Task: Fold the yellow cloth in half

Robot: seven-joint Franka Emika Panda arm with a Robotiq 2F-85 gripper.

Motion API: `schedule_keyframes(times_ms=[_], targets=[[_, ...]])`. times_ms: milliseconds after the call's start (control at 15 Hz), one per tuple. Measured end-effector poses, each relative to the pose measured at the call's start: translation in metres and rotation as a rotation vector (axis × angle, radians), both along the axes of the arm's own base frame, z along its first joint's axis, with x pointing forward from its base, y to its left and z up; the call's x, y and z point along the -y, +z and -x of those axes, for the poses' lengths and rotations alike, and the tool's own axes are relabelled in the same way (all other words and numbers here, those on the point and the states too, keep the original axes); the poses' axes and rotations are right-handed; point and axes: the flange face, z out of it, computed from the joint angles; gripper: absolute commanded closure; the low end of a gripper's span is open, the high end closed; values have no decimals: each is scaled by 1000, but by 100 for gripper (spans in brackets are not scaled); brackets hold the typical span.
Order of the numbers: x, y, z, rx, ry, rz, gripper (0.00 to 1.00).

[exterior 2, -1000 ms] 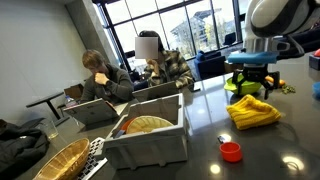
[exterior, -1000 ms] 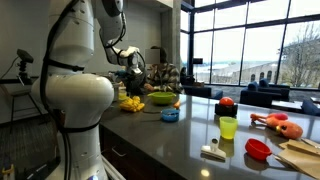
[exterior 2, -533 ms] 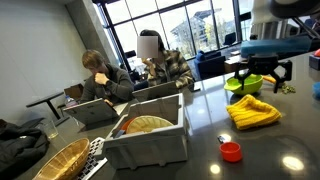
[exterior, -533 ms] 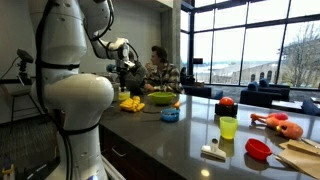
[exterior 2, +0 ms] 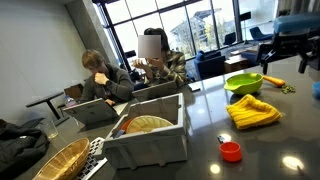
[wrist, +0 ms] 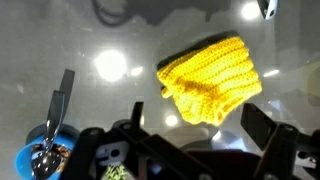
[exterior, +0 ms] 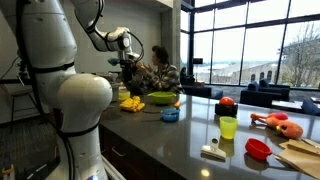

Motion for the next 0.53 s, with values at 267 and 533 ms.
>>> schedule_keyframes(times_ms=[267,533], targets=[[71,39,-17,78,-5,-3,0],[135,51,-28,89,28,17,0]])
